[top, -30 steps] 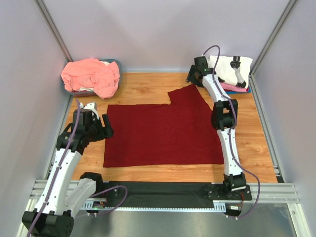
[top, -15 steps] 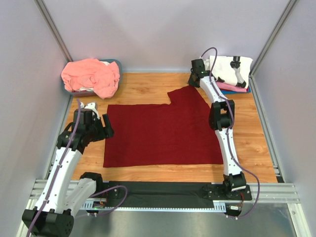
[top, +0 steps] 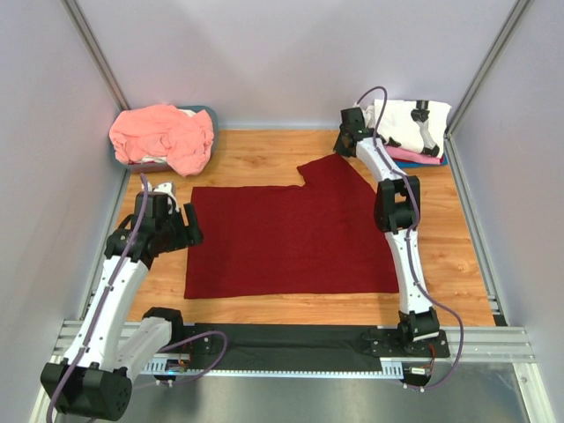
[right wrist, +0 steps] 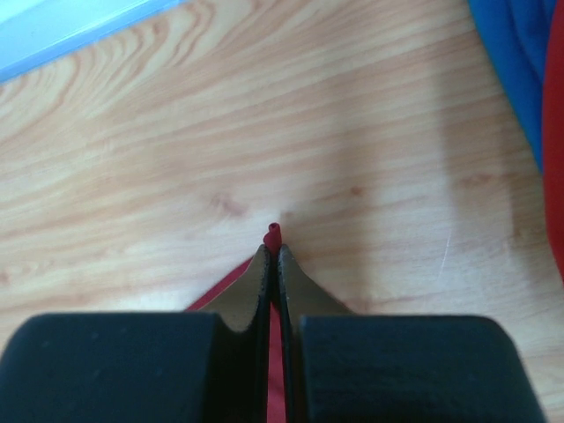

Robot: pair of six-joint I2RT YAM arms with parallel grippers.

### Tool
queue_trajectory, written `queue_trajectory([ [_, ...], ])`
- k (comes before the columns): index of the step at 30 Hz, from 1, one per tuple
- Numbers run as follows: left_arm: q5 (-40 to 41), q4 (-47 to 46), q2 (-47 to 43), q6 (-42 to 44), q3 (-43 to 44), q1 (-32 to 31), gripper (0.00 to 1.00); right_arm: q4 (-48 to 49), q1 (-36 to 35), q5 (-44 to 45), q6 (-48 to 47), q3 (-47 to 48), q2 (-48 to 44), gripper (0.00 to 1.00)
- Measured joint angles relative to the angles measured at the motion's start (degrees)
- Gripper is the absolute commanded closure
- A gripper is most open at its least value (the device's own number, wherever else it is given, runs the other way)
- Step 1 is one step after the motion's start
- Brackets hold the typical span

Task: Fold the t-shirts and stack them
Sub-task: Fold the tshirt

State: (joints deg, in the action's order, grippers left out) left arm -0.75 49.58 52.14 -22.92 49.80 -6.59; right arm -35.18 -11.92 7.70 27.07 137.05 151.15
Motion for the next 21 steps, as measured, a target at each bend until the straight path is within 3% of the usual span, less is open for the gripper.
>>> queue_trajectory([
  [3, 0.85, -1.51, 6.58, -0.74, 1.11, 0.00, 0.21, 3.56, -0.28, -1.46, -1.20, -9.44, -5.57, 1.00],
  [9, 3.10, -6.67, 30.42, -4.26, 12.20, 0.24, 0.24, 13.33, -0.35, -7.19, -2.05, -23.87, -16.76, 1.00],
  [15, 8.55, -10.67, 51.71, -7.91, 28.68, 1.95, 0.28, 19.98, 0.35, -13.38, -1.33, -26.47, -20.72, 1.00],
  [21, 11.32, -13.38, 64.52, -7.63, 40.68, 3.23, 0.32, 22.45, 2.08, -19.04, 0.81, -28.04, -20.72, 1.00],
])
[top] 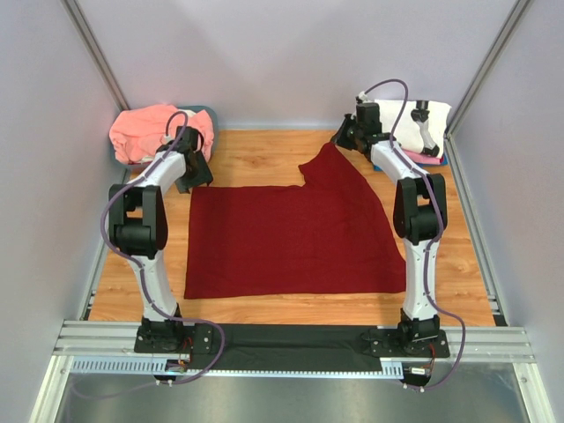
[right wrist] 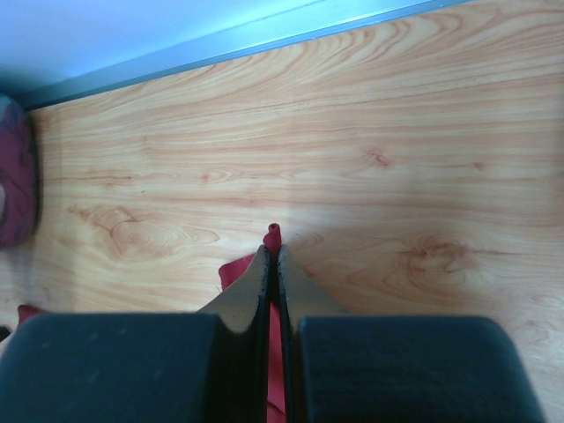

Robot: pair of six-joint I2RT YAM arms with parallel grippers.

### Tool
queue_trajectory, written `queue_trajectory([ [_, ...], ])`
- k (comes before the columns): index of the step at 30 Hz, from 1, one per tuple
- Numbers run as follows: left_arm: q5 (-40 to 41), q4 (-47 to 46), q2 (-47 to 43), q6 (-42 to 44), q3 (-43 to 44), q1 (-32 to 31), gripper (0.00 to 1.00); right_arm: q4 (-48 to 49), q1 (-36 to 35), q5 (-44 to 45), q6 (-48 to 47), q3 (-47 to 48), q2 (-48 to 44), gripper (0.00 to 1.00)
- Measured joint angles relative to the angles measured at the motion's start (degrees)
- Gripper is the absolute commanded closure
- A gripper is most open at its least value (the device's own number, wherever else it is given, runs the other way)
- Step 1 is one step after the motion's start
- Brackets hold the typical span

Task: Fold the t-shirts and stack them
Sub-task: Fold the tshirt

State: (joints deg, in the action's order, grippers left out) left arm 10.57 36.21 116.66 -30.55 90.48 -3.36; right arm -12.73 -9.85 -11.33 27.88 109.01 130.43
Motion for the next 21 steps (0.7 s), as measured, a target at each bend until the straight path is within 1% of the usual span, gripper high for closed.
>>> queue_trajectory([
  [4, -0.04, -0.20, 6.36, 0.42, 5.70, 0.39, 0.34, 0.79, 0.98, -2.51, 1.44, -1.49, 0.00, 1.00],
  [8, -0.07, -0.39, 7.87, 0.46, 5.53, 0.39, 0.34, 1.57, 1.73, -4.37, 2.67, -1.79, 0.00, 1.00],
  [12, -0.61, -0.15, 7.91, 0.39, 5.57, 0.44, 0.38, 3.02, 2.27, -6.40, 4.20, -2.38, 0.00, 1.00],
  [13, -0.61, -0.02, 7.91, 0.35, 5.57, 0.44, 0.45, 3.28, 2.40, -6.86, 4.57, -2.60, 0.00, 1.00],
  [14, -0.79, 0.11, 7.91, 0.24, 5.57, 0.44, 0.48, 3.45, 2.56, -7.32, 4.96, -2.73, 0.00, 1.00],
  [15, -0.96, 0.22, 7.91, 0.28, 5.57, 0.44, 0.56, 3.72, 2.67, -7.76, 5.35, -2.86, 0.00, 1.00],
  [18, -1.31, 0.50, 7.91, 0.39, 5.57, 0.55, 0.67, 4.11, 2.97, -8.90, 6.32, -2.99, 0.00, 1.00],
  [19, -1.49, 0.57, 7.91, 0.39, 5.57, 0.61, 0.75, 4.20, 3.10, -9.22, 6.54, -2.99, 0.00, 1.00],
  [21, -1.64, 0.74, 7.93, 0.31, 5.60, 0.61, 0.82, 4.44, 3.30, -9.64, 6.80, -2.99, 0.00, 1.00],
])
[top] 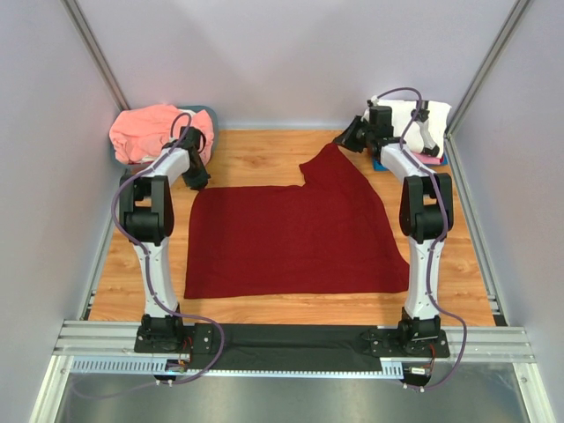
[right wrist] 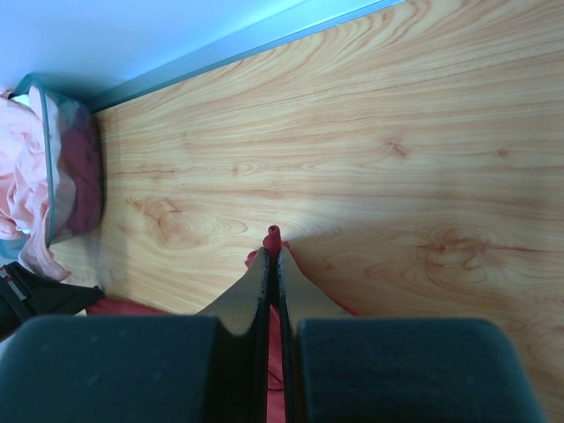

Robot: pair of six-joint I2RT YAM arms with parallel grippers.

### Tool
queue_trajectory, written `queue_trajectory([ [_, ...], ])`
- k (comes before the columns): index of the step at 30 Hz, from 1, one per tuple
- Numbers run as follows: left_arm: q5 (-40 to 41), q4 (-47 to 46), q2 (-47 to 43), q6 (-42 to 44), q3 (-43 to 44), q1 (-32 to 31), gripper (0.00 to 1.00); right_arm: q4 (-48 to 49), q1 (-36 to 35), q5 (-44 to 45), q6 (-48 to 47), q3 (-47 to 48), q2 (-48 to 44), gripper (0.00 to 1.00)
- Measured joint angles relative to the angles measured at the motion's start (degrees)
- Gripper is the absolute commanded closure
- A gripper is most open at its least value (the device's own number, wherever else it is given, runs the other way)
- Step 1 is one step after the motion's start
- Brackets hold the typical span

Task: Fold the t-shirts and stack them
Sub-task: Fold the tshirt

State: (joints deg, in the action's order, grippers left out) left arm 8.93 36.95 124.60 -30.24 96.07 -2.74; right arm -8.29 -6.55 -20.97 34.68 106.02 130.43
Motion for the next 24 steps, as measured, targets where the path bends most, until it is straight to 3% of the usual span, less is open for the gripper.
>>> queue_trajectory([
  [1, -0.13, 0.09, 0.02, 0.07, 0.09, 0.00, 0.94, 0.07, 0.00, -0.20, 0.02, 0.00, 0.00, 1.00],
  [2, -0.55, 0.28, 0.13, 0.11, 0.26, 0.00, 1.00, 0.13, 0.07, -0.33, 0.02, 0.00, 0.00, 1.00],
  [13, -3.19, 5.31, 0.83, 1.64, 2.91, -0.61, 1.00, 1.79, 0.22, -7.08, -0.28, -1.20, -1.11, 1.00],
  [18, -2.32, 8.76, -1.44, 2.82, 2.80, -1.49, 1.00, -0.33, -0.17, -6.93, -2.86, -10.62, -10.16, 1.00],
  [24, -2.23, 9.18, -10.67, 3.96, -2.23, -2.14, 1.00, -3.26, -0.50, -4.17, -7.04, -24.17, -26.51, 1.00],
])
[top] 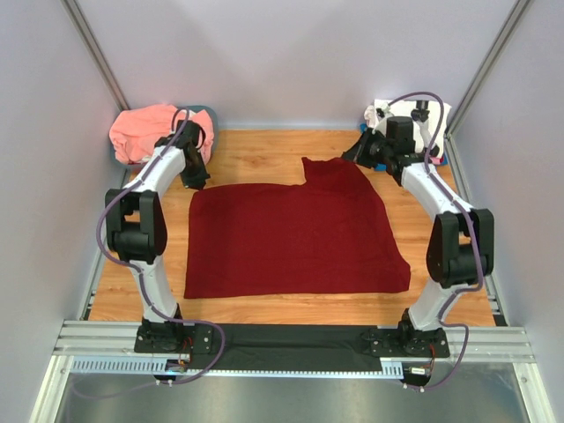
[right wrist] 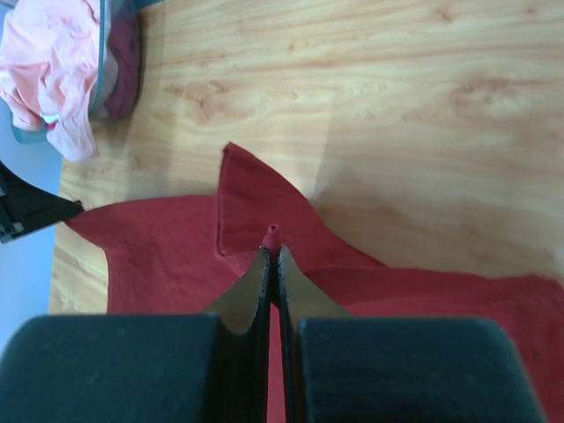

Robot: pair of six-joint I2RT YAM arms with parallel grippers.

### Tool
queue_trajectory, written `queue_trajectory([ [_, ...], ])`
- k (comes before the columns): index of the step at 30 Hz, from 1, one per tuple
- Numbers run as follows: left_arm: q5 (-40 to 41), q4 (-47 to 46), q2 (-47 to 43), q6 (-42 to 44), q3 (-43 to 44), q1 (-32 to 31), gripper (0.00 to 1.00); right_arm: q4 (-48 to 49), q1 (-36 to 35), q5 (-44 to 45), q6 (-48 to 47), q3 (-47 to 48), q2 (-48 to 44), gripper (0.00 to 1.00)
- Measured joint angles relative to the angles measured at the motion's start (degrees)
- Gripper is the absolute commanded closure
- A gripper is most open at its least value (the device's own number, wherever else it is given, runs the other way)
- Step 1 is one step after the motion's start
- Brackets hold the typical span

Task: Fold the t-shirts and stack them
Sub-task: Fold the tshirt

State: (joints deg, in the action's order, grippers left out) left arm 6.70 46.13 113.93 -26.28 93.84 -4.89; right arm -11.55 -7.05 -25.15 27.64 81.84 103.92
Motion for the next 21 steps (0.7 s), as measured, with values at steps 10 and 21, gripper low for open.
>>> queue_trajectory([
  [10, -1.05, -1.49, -9.79, 1.14, -12.61, -0.66, 1.00, -4.33, 0.00, 6.51, -4.20, -17.25, -18.05, 1.00],
  [21, -0.90, -2.21, -15.56, 1.64, -19.93, -1.66, 1.00, -7.91, 1.25, 13.42, -4.46, -28.92, -34.60, 1.00],
])
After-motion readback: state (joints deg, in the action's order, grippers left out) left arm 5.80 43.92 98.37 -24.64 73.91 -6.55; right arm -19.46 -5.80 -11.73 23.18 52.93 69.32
